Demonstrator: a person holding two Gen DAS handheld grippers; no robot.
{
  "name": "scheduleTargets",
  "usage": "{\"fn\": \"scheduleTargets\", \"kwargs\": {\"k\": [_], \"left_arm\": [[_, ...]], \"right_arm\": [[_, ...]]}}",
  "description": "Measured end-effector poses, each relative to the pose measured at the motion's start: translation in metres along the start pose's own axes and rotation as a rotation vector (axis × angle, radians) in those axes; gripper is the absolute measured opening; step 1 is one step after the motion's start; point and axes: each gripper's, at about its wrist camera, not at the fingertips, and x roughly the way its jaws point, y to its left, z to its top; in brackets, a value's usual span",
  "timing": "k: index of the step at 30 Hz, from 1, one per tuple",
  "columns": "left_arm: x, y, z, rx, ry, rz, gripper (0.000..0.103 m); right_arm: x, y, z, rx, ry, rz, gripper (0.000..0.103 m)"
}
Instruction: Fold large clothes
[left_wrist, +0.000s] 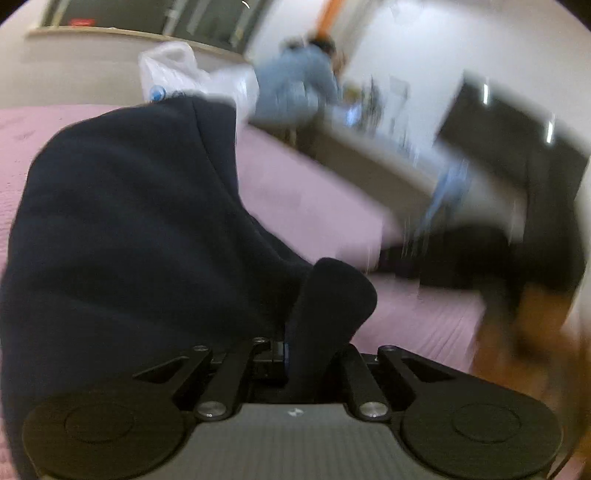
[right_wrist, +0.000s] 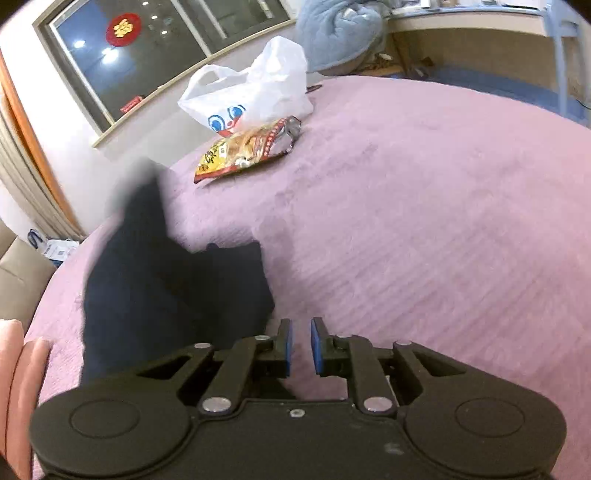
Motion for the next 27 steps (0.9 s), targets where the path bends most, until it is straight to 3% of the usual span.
{"fn": "scheduleTargets", "kwargs": {"k": [1, 2, 3, 7, 11, 12, 14, 19, 20, 21, 22, 23, 24, 25, 26, 27], "left_arm": [[0.006, -0.010, -0.007, 0.060, 0.011, 0.035, 0.006], [0.008, -0.019, -0.010, 0.100, 0.012, 0.059, 0.006], [0.009, -0.023, -0.011, 0.115, 0.009, 0.074, 0.006], [0.005, -0.021, -0.009, 0.091, 0.000, 0.072, 0.006], [-0.003, -0.020, -0.009, 0.093, -0.007, 0.067, 0.006], [-0.005, -0.022, -0.007, 0.089, -0.011, 0.066, 0.006], [-0.010, -0.017, -0.010, 0.086, -0.021, 0.067, 0.006], [-0.020, -0.025, -0.004, 0.085, -0.082, 0.053, 0.007], [-0.012, -0.021, -0.006, 0.062, -0.060, 0.053, 0.010], [0.001, -0.016, -0.012, 0.036, -0.015, 0.056, 0.010], [0.010, -0.015, -0.019, 0.046, 0.019, 0.066, 0.010], [0.015, -0.022, -0.027, 0.123, 0.036, 0.093, 0.010], [0.014, -0.033, -0.032, 0.207, 0.040, 0.118, 0.014], [0.008, -0.041, -0.035, 0.257, 0.044, 0.118, 0.025], [0.002, -0.044, -0.036, 0.263, 0.044, 0.084, 0.034], [-0.009, -0.044, -0.038, 0.259, 0.043, 0.037, 0.035]], "right_arm": [[0.004, 0.002, 0.007, -0.019, 0.005, 0.027, 0.041], [0.009, 0.007, 0.013, -0.042, 0.012, 0.064, 0.063], [0.015, 0.011, 0.017, -0.059, 0.018, 0.100, 0.079], [0.037, 0.039, 0.033, -0.144, 0.074, 0.267, 0.080], [0.082, 0.057, 0.047, -0.151, 0.160, 0.258, 0.081], [0.101, 0.062, 0.048, -0.139, 0.231, 0.251, 0.064], [0.108, 0.069, 0.050, -0.134, 0.273, 0.315, 0.032], [0.068, 0.091, 0.051, -0.307, 0.099, 0.322, 0.025], [0.075, 0.089, 0.049, -0.311, 0.105, 0.297, 0.027], [0.089, 0.085, 0.045, -0.306, 0.139, 0.259, 0.036], [0.109, 0.078, 0.037, -0.297, 0.188, 0.213, 0.047], [0.122, 0.068, 0.026, -0.262, 0.213, 0.184, 0.049], [0.122, 0.061, 0.022, -0.221, 0.187, 0.200, 0.050], [0.115, 0.060, 0.022, -0.219, 0.173, 0.208, 0.053], [0.106, 0.060, 0.024, -0.224, 0.175, 0.199, 0.068], [0.097, 0.059, 0.026, -0.222, 0.170, 0.182, 0.076]]}}
